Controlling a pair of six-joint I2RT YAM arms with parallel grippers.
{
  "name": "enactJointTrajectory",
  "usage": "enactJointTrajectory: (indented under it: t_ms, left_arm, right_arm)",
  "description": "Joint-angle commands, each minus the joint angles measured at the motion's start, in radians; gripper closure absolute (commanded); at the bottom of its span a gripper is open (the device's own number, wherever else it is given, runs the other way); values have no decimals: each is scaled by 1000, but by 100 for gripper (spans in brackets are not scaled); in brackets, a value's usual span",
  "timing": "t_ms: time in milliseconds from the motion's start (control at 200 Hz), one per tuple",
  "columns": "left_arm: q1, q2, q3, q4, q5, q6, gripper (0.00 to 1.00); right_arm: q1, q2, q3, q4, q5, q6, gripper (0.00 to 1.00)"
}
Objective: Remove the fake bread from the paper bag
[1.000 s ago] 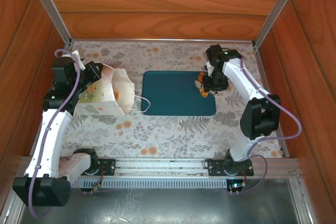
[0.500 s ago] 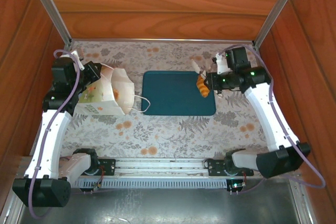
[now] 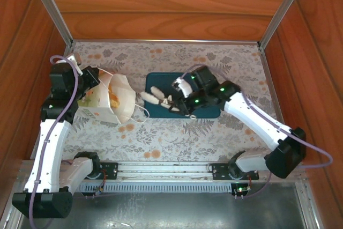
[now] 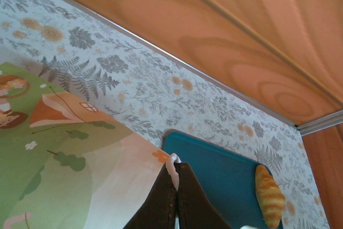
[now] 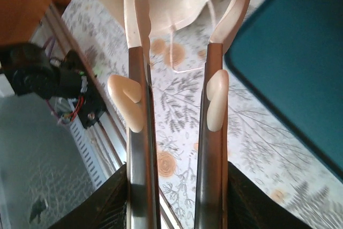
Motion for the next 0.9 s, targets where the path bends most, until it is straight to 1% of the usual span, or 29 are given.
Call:
enactJointTrajectory:
  t_ms: [0,155,350,375,495,580,640,720,820,895]
  left_arm:
    - [4,-16,16,-42,-28,25,100]
    - [5,-21,27,-56,-30,20,100]
    - [5,-21,36,-63,-31,20,100]
    - [6,-21,35,-63,-31,21,100]
    - [5,-22,37,-69,-31,19,100]
    - [5,-23,35,-69,-32,17,100]
    - [4,-22,35,-69,-34,18,100]
    - [5,-17,38,-69,-34,21,100]
    - [4,-12,40,-69,-32,23,100]
    - [5,-8,38,-69,-28,24,100]
  right_arm:
    - [82,53,26,119,39,-46,58]
    - [181,159,77,165,122,-104,58]
    - [255,306,219,80,262,-213,56]
    - [265,353,238,75,279,-231,55]
    - [282,440,303,72,376,-262,54]
    - [285,495,355,56,393,-288,54]
    - [293,528,389,55,429,-297,54]
    - [300,567,430,45,432,-318,54]
    - [308,605,470,54,466,-323,53]
    - [308,636,501,48,452,-322,53]
